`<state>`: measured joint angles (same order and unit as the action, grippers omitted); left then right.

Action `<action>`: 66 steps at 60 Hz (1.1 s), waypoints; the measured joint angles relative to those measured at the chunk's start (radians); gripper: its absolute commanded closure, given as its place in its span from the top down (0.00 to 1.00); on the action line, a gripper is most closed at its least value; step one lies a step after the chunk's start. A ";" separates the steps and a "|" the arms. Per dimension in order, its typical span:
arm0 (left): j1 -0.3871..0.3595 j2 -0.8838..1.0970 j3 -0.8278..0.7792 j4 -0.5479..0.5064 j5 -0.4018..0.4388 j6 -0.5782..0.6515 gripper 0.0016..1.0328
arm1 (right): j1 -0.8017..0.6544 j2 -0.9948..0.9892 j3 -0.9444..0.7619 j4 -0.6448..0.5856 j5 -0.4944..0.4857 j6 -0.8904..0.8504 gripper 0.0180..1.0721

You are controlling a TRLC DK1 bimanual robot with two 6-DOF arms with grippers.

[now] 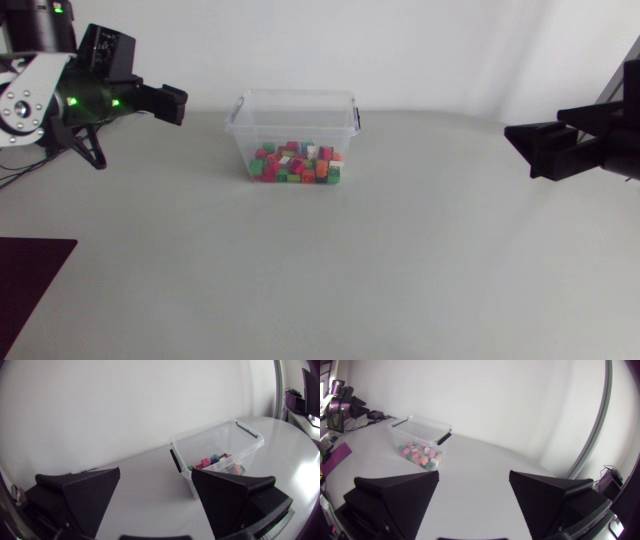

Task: Place the duplo bricks in the container

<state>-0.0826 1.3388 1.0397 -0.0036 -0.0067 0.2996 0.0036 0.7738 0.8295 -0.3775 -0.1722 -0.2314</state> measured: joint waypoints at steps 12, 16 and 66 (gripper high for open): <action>0.021 -0.175 -0.164 0.032 0.001 0.000 0.96 | 0.000 -0.074 -0.064 -0.003 0.063 0.000 0.96; 0.027 -0.229 -0.211 0.040 0.002 -0.001 0.96 | 0.000 -0.101 -0.081 -0.003 0.090 0.000 0.96; 0.059 -0.946 -0.678 -0.047 0.050 -0.055 0.96 | -0.088 -0.587 -0.431 0.024 0.144 0.027 0.96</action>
<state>-0.0238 0.3927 0.3614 -0.0505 0.0433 0.2451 -0.0841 0.1864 0.3981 -0.3538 -0.0280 -0.2047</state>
